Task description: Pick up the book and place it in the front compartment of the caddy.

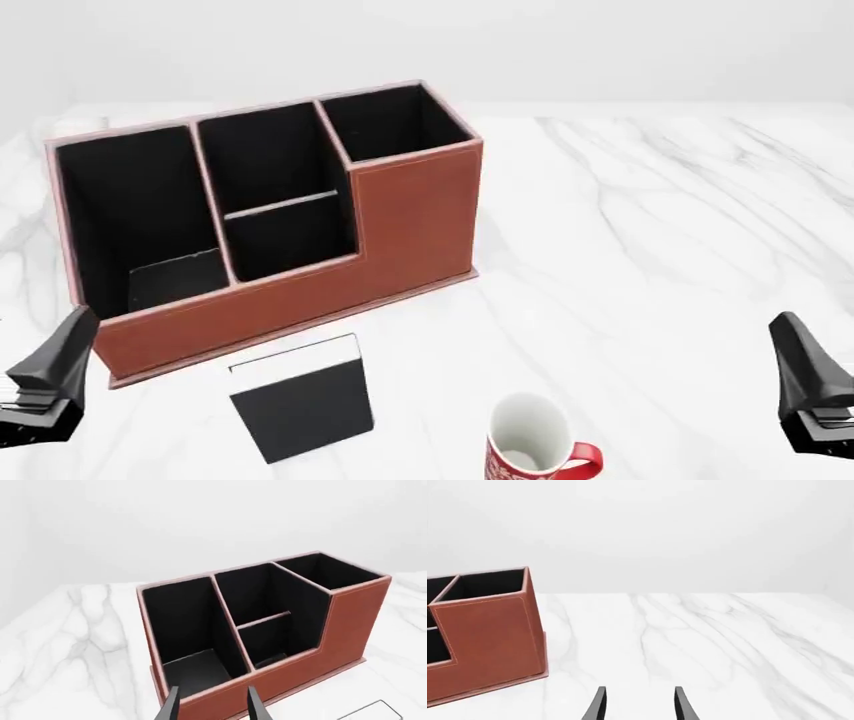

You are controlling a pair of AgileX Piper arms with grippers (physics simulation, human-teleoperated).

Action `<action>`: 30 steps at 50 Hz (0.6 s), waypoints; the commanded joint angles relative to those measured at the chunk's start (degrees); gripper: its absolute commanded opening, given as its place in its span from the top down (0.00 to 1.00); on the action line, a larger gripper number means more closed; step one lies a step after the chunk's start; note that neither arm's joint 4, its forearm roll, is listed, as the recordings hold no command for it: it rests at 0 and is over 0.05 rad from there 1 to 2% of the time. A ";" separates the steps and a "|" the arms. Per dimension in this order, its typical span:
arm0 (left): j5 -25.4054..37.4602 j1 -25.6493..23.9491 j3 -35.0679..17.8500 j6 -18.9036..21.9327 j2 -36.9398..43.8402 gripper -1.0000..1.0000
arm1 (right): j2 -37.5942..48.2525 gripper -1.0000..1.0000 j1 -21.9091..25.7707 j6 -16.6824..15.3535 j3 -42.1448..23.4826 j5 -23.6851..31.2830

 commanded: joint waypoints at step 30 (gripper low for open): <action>48.57 -27.47 -45.35 39.86 21.42 0.00 | -0.17 0.00 -0.08 -0.08 0.04 0.06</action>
